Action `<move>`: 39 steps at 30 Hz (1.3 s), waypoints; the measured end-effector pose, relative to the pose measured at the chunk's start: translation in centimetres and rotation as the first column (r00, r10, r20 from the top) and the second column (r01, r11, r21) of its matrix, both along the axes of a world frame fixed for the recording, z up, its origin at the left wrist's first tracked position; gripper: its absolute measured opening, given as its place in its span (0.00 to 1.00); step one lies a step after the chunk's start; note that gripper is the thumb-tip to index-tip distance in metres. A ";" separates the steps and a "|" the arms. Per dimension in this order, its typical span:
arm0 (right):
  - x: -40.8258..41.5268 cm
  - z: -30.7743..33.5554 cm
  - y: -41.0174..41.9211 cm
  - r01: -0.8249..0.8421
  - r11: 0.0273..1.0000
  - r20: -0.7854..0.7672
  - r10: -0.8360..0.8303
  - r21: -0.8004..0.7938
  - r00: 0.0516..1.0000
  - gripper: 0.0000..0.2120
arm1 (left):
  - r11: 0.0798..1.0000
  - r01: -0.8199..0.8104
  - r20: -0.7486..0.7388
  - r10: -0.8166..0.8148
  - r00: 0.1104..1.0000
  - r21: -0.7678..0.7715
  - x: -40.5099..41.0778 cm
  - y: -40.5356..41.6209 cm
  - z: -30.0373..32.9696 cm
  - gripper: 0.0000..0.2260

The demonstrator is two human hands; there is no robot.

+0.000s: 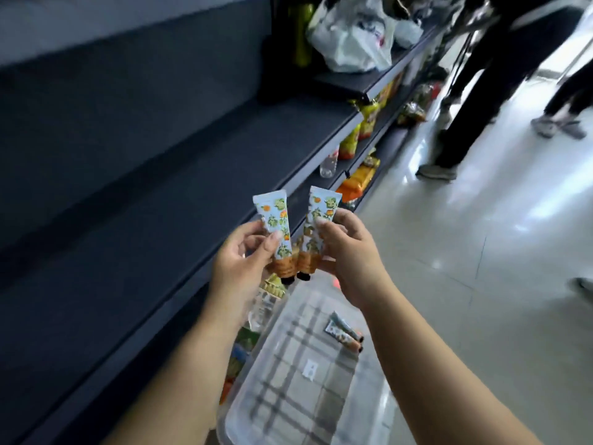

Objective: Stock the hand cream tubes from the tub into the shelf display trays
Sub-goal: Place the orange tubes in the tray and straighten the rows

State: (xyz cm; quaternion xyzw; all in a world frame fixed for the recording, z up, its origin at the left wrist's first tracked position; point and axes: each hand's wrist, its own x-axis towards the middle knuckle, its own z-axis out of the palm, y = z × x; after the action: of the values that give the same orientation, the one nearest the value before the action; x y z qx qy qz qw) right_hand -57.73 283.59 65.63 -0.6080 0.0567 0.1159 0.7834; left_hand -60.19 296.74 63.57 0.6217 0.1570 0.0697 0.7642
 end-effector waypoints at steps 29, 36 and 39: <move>-20.4 27.3 33.4 -0.522 0.792 0.736 0.553 -0.317 0.391 0.06 | 0.731 -0.652 0.584 0.444 0.679 0.202 -32.6 32.6 28.4 0.07; -19.9 30.8 39.3 -0.520 0.738 0.706 0.634 -0.430 0.317 0.14 | 0.717 -0.643 0.556 0.429 0.712 0.270 -33.1 38.7 30.5 0.11; -18.6 32.6 40.9 -0.465 0.709 0.683 0.682 -0.530 0.261 0.10 | 0.690 -0.634 0.523 0.419 0.742 0.348 -31.5 40.6 31.0 0.09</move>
State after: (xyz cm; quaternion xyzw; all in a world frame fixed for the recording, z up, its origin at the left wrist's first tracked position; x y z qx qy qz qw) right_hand -76.34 324.51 98.18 -0.6424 -0.5452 0.0748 0.5334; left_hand -91.64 337.32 94.60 0.6964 0.1479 0.4562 0.5340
